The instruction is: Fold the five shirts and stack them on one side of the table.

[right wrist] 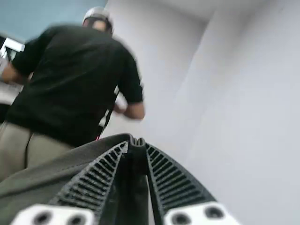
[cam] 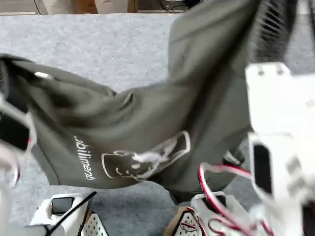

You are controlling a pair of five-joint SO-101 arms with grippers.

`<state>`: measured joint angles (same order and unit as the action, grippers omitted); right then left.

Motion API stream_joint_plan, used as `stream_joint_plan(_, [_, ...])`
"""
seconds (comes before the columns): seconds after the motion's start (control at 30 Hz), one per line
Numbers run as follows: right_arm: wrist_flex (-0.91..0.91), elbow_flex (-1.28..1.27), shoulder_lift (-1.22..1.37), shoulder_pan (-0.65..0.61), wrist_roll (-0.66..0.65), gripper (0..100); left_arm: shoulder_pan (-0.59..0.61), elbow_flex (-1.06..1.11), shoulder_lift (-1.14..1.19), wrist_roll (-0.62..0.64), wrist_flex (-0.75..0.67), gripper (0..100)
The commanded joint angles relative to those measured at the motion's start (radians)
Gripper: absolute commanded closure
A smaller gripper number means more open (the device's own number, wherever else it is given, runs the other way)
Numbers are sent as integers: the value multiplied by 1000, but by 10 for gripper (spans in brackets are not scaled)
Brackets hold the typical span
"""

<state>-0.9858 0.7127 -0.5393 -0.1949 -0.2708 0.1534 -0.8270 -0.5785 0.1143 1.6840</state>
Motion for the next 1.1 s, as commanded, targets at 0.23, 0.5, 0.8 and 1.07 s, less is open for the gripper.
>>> stream_joint_plan(0.23, [488, -834, 35, 8, -2, 995, 14, 793, 7, -8, -551, 981])
stream_joint_plan(0.5, [1060, -1095, 312, 15, -2, 995, 34, 1350, 84, -8, -1475, 981])
stream_joint_plan(0.8, [1211, -808, 664, 59, -2, 995, 49, 1373, 467, -2, -1981, 980])
stream_joint_plan(1.07, [1209, -621, 825, 71, -2, 995, 61, 1177, 656, 0, -1949, 980])
